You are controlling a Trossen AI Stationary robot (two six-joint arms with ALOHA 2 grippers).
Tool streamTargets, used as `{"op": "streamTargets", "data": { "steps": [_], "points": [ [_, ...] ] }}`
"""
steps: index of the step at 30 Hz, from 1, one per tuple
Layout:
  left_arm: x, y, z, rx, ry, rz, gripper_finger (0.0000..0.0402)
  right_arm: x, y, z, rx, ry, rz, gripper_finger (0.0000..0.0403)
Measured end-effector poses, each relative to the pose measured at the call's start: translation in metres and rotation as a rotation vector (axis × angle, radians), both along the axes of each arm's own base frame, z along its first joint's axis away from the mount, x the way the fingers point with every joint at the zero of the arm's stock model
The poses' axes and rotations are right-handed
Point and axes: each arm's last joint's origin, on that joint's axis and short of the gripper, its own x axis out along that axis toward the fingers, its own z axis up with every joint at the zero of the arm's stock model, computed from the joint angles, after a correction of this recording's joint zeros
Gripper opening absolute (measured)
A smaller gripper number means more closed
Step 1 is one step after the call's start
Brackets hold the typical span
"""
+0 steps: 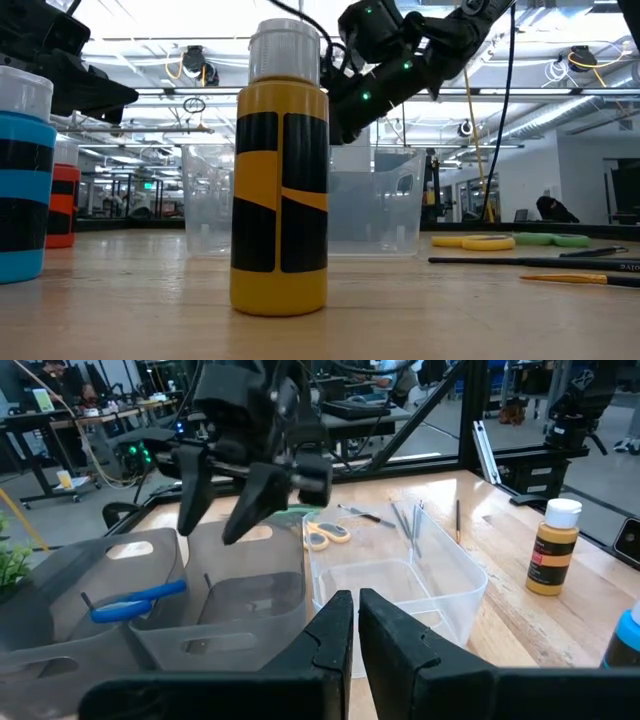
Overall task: Pick & Place Paint Supplies
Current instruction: Adjust the blue scissors in the top black bin
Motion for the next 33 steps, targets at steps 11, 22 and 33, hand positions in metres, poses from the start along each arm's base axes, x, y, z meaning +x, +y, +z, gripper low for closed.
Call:
{"op": "streamTargets", "data": {
  "steps": [11,22,33],
  "points": [
    [0.000,0.000,0.000,0.000,0.000,0.000,0.0035,-0.001,-0.009,-0.001,0.017,0.001,-0.034,0.0164],
    [0.000,0.000,0.000,0.000,0.000,0.000,0.0035,-0.057,-0.002,0.077,0.111,-0.011,0.029,0.0154],
    [0.000,0.000,0.000,0.000,-0.002,0.000,0.0035,-0.203,0.031,0.062,0.151,-0.223,0.120,0.0101]
  ]
}}
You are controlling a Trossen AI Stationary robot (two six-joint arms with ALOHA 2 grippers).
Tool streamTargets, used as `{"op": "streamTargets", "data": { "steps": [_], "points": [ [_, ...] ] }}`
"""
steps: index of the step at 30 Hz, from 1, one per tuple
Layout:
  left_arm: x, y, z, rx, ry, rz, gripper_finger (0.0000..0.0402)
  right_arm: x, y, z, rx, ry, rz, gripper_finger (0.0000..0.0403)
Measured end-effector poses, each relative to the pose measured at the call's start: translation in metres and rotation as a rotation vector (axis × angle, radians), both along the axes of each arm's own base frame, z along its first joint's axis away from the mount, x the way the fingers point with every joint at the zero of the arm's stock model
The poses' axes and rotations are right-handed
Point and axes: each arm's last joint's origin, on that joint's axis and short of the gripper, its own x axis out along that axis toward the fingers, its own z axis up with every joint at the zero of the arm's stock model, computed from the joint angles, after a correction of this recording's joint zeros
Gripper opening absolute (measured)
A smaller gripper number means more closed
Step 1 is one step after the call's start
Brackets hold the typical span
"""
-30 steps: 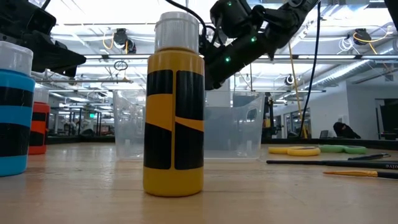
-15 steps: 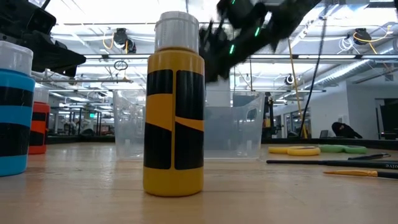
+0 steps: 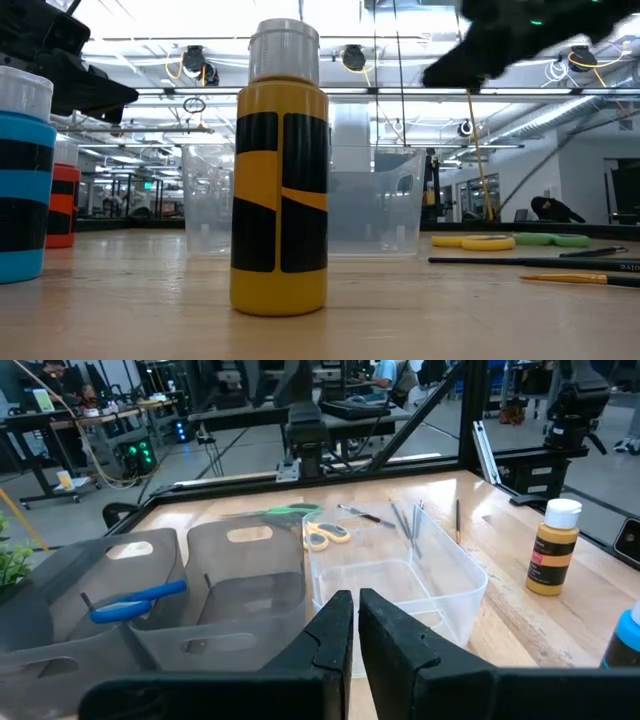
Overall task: Pick & Place Paint Supplies
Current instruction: Adjust the blue scissors in the top black bin
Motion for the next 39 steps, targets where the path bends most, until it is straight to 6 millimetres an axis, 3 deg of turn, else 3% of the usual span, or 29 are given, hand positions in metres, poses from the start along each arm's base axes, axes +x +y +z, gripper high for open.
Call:
{"op": "streamTargets", "data": {
  "steps": [5,9,15,17,21,24,29,34,39],
  "points": [
    [0.001,0.000,0.008,-0.048,-0.084,0.002,0.0035,-0.038,0.005,-0.024,0.026,-0.235,0.029,0.0085],
    [0.000,0.001,0.021,-0.183,-0.211,0.041,0.0035,-0.053,0.005,-0.032,0.014,-0.376,0.032,0.0076],
    [-0.002,0.008,0.032,-0.282,-0.340,0.264,0.0035,-0.061,0.005,-0.035,0.009,-0.390,0.033,0.0067],
    [-0.002,0.013,0.037,-0.404,-0.399,0.394,0.0035,-0.061,0.005,-0.036,0.009,-0.383,0.032,0.0064],
    [0.011,0.013,0.054,-0.461,-0.283,0.435,0.0043,-0.061,0.005,-0.038,0.015,-0.354,0.031,0.0061],
    [0.038,0.012,0.073,-0.425,-0.148,0.457,0.0074,-0.060,0.005,-0.039,0.025,-0.350,0.029,0.0061],
    [0.103,0.012,0.088,-0.170,0.203,0.551,0.0166,-0.060,0.005,-0.038,0.025,-0.358,0.028,0.0061],
    [0.173,0.018,0.070,0.103,0.555,0.659,0.0239,-0.060,0.005,-0.038,0.021,-0.358,0.029,0.0061],
    [0.229,0.022,0.033,0.317,0.797,0.602,0.0265,-0.060,0.005,-0.038,0.018,-0.358,0.028,0.0061]
  ]
}}
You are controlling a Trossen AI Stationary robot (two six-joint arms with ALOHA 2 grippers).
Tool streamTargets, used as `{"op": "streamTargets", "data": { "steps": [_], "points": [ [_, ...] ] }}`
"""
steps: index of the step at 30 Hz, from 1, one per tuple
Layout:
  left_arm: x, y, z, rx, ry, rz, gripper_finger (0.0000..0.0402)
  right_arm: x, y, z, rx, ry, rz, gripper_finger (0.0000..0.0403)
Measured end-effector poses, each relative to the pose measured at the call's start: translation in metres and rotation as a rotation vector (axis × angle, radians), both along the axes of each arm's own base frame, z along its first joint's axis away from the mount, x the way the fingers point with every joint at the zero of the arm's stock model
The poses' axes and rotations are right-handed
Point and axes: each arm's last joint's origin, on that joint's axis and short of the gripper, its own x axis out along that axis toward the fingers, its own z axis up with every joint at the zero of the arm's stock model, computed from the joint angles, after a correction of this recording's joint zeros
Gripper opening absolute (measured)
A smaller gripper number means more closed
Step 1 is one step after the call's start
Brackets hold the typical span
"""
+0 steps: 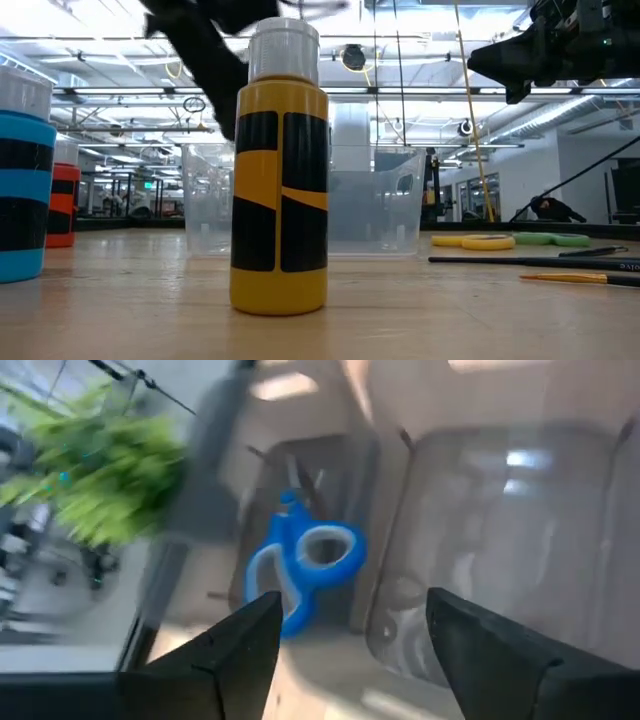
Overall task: Pick & Place Paint Supplies
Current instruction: Adjust the blue scissors in the top black bin
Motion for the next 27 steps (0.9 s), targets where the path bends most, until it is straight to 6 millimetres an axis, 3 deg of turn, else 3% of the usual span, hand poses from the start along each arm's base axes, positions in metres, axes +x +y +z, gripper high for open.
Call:
{"op": "streamTargets", "data": {
  "steps": [7,15,19,22,27],
  "points": [
    [0.043,0.004,-0.031,0.219,0.203,-0.009,0.0251,0.000,0.000,0.000,0.000,0.000,0.001,0.0061],
    [0.048,0.011,-0.037,0.258,0.255,-0.005,0.0222,0.000,0.000,-0.002,0.033,0.019,0.005,0.0061],
    [0.041,0.011,-0.025,0.253,0.262,0.002,0.0207,0.000,0.000,-0.003,0.050,0.026,0.007,0.0061],
    [0.032,0.011,-0.004,0.225,0.214,0.019,0.0194,0.000,0.000,-0.003,0.051,0.029,0.007,0.0061],
    [0.013,0.024,0.035,-0.005,0.046,0.025,0.0168,0.001,0.000,-0.003,0.051,0.029,0.007,0.0061]
  ]
}}
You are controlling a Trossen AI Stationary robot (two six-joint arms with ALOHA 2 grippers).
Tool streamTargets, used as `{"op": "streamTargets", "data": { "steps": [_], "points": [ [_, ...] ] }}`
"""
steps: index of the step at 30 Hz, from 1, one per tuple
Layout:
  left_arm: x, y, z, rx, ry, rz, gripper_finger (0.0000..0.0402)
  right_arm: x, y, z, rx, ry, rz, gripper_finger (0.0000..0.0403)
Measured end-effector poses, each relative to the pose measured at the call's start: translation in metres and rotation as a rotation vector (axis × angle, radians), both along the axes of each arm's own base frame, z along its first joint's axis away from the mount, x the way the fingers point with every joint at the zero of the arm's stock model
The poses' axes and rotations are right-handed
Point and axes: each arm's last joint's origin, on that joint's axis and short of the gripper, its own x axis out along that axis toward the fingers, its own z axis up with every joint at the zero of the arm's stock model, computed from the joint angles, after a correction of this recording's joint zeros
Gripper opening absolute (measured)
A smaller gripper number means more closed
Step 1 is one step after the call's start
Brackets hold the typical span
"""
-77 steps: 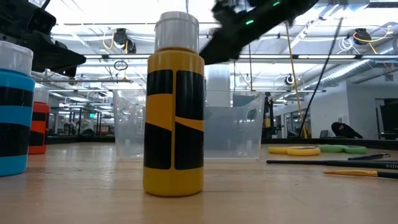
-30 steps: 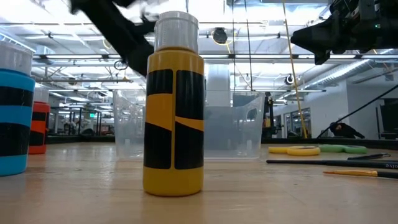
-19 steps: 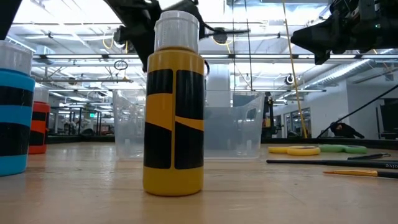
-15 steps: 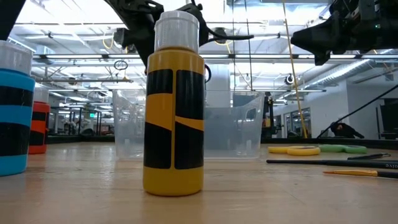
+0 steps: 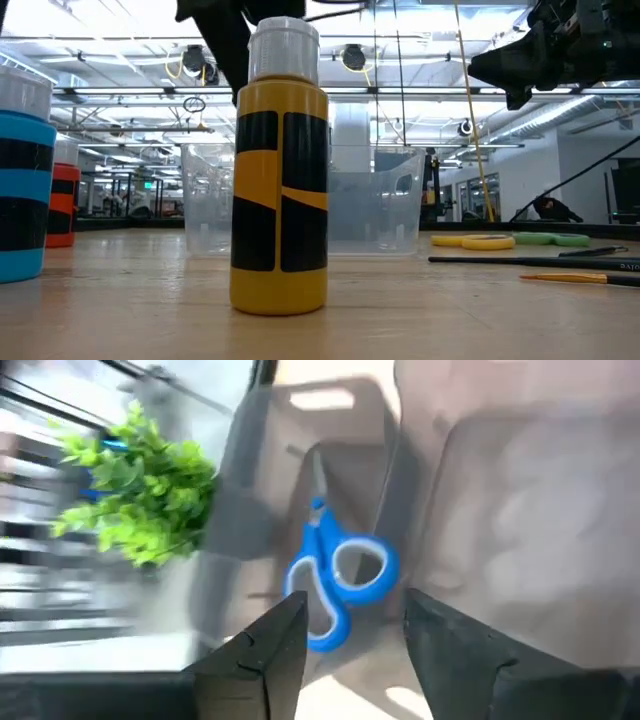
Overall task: Pick & Place Paint Supplies
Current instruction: Adjust the blue scissors in the top black bin
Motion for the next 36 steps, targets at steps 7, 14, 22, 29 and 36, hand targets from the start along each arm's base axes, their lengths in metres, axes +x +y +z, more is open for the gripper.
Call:
{"op": "streamTargets", "data": {
  "steps": [7,14,22,29,36],
  "points": [
    [-0.012,0.053,0.005,-0.377,-0.191,0.193,0.0162,0.001,0.000,0.001,0.000,-0.012,-0.001,0.0061],
    [-0.006,0.077,-0.014,-0.418,-0.206,0.269,0.0220,0.002,0.000,0.001,-0.025,-0.012,-0.005,0.0061],
    [0.001,0.081,-0.034,-0.359,-0.160,0.312,0.0241,0.003,0.000,0.001,-0.027,-0.011,-0.005,0.0061],
    [-0.003,0.082,-0.027,-0.288,-0.153,0.334,0.0241,0.003,0.000,0.001,-0.026,-0.010,-0.005,0.0061],
    [-0.011,0.082,-0.026,-0.234,-0.079,0.371,0.0241,0.004,0.000,0.000,-0.026,-0.003,-0.005,0.0061]
  ]
}}
